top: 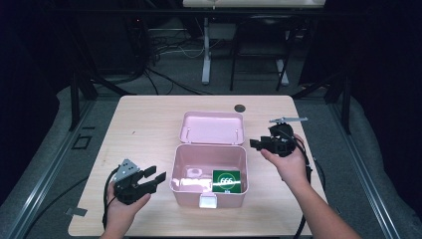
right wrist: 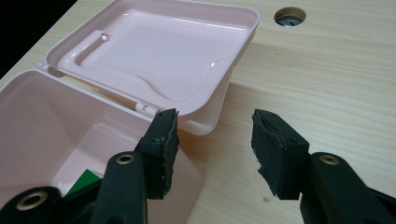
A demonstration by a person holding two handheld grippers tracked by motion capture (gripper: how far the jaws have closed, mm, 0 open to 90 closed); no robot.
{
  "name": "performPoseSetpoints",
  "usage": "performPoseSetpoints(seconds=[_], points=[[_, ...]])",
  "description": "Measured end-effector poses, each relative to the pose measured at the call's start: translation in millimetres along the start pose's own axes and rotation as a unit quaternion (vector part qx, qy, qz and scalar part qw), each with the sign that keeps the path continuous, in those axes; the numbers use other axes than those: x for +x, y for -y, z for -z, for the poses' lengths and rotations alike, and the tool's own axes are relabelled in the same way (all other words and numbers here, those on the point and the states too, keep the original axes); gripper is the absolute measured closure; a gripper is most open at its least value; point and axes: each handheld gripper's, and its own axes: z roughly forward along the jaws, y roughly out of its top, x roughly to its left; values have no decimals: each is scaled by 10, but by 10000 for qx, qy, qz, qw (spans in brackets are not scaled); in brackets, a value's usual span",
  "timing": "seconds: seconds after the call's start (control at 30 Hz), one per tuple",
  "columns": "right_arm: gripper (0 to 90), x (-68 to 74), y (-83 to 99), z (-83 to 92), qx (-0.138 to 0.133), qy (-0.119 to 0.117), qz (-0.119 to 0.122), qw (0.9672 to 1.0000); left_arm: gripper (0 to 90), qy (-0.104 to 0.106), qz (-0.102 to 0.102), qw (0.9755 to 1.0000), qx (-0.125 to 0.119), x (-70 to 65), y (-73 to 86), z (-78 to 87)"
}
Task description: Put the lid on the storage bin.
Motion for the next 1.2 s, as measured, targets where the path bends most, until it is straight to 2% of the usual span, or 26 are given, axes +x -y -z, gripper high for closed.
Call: performPoseSetpoints(seconds=[0.17, 0.23, 0.27, 0.33, 0.57, 0.63, 0.77, 0.8, 0.87, 0.93, 0.97, 1.0, 1.03, 1.07, 1.1, 1.13, 1.17, 1.2], points=[[511, 24, -102, -13, -30, 35, 28, 10000, 536, 28, -30, 10000, 18, -30, -78, 0], [518, 32, -181, 3, 109, 76, 26, 9999, 538, 32, -40, 10000, 51, -43, -114, -15], [519, 33, -198, -9, 11, 62, 7, 10000, 541, 68, -25, 10000, 67, -58, -148, -29], [522, 34, -242, -14, 40, 78, 3, 10000, 544, 104, -51, 9998, 138, -78, -190, -39], [546, 7, -377, -52, 224, 175, -66, 9996, 559, 197, -32, 9998, 55, -144, -282, -81], [551, 7, -391, -71, 184, 178, -84, 9996, 570, 228, -38, 9997, 46, -155, -276, -84], [557, -4, -484, -106, 320, 213, -112, 9992, 584, 266, -104, 9995, 121, -183, -253, -68], [558, 0, -495, -132, 270, 237, -165, 9992, 587, 269, -116, 9994, 157, -181, -251, -60], [560, -3, -529, -151, 380, 263, -163, 9988, 593, 282, -99, 9995, 123, -186, -233, -60], [563, 4, -555, -185, 424, 261, -184, 9986, 601, 296, -113, 9994, 170, -190, -221, -56], [564, 12, -561, -217, 346, 258, -186, 9989, 612, 318, -114, 9993, 165, -192, -214, -57], [565, 16, -580, -223, 477, 286, -153, 9983, 620, 330, -126, 9992, 183, -194, -211, -55], [566, 22, -585, -259, 397, 293, -149, 9987, 626, 336, -124, 9992, 194, -198, -207, -56], [566, 29, -603, -269, 501, 307, -136, 9982, 628, 347, -124, 9991, 196, -202, -204, -57], [568, 37, -611, -303, 434, 316, -148, 9985, 628, 353, -141, 9991, 201, -204, -201, -61], [569, 37, -629, -314, 544, 330, -134, 9979, 630, 358, -147, 9990, 209, -207, -200, -62], [571, 42, -637, -352, 470, 317, -162, 9983, 631, 358, -140, 9990, 220, -213, -198, -66], [574, 45, -650, -373, 507, 330, -169, 9980, 631, 371, -154, 9989, 240, -215, -197, -68]])
